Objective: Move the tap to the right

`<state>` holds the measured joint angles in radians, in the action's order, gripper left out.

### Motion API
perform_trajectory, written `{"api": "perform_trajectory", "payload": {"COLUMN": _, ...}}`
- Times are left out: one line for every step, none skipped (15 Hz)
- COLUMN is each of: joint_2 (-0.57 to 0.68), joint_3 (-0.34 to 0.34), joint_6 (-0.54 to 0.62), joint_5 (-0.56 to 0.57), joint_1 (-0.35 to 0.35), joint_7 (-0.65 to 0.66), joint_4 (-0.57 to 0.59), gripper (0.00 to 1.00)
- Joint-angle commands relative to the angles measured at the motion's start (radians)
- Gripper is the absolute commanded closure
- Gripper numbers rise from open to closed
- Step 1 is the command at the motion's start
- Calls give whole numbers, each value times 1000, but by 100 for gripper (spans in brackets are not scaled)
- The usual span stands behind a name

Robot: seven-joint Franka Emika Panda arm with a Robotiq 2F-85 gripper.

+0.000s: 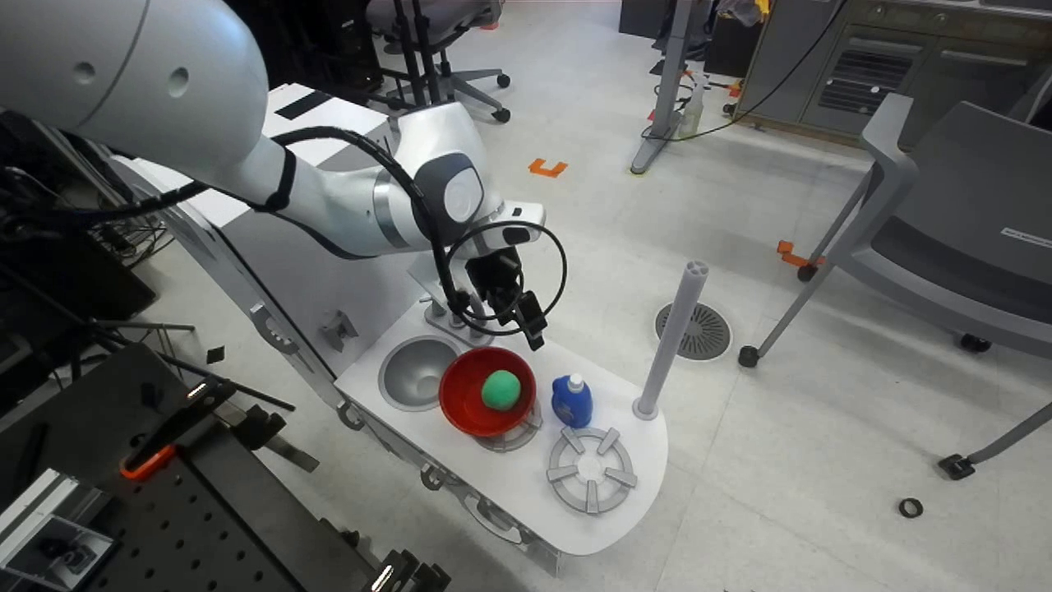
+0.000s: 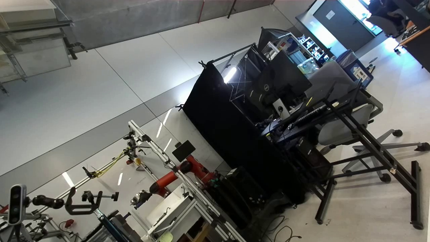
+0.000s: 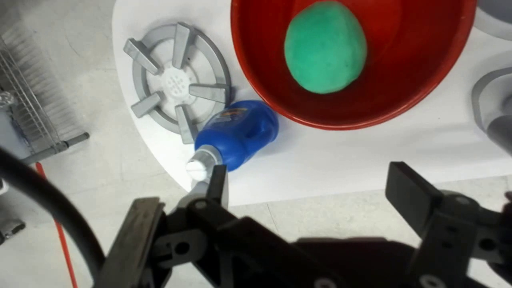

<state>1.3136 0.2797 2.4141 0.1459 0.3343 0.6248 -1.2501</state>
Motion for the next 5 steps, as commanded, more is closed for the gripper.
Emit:
{"api": "perform_trajectory", "payload": {"joint_2": -189, "joint_3": -75, "joint_6": -173, "joint_5": -53, "joint_1": -27, "joint_7": -100, "joint_4": -144, "gripper": 0}}
{"api": "perform_trajectory", "payload": {"joint_2": -55, "joint_3": -38, "joint_6": -107, "joint_5": -8, "joint_1": -18, "joint_7": -25, "joint_4": -23, "gripper": 0}}
{"api": "perform_trajectory", "payload": {"joint_2": -95, "joint_3": -54, "joint_6": -141, "joint_5": -15, "joint_1": -22, "joint_7": -45, "joint_4": -49, "gripper": 0}}
{"api": "perform_trajectory", "payload": {"joint_2": -128, "joint_3": -64, "joint_6": -161, "joint_5": -17, "joint_1": -24, "joint_7": -57, "joint_4": -72, "gripper": 0}}
{"api": "perform_trajectory", "payload": {"joint_2": -150, "joint_3": -69, "joint_6": -166, "joint_5": -18, "joint_1": -25, "joint_7": -63, "joint_4": -89, "gripper": 0}}
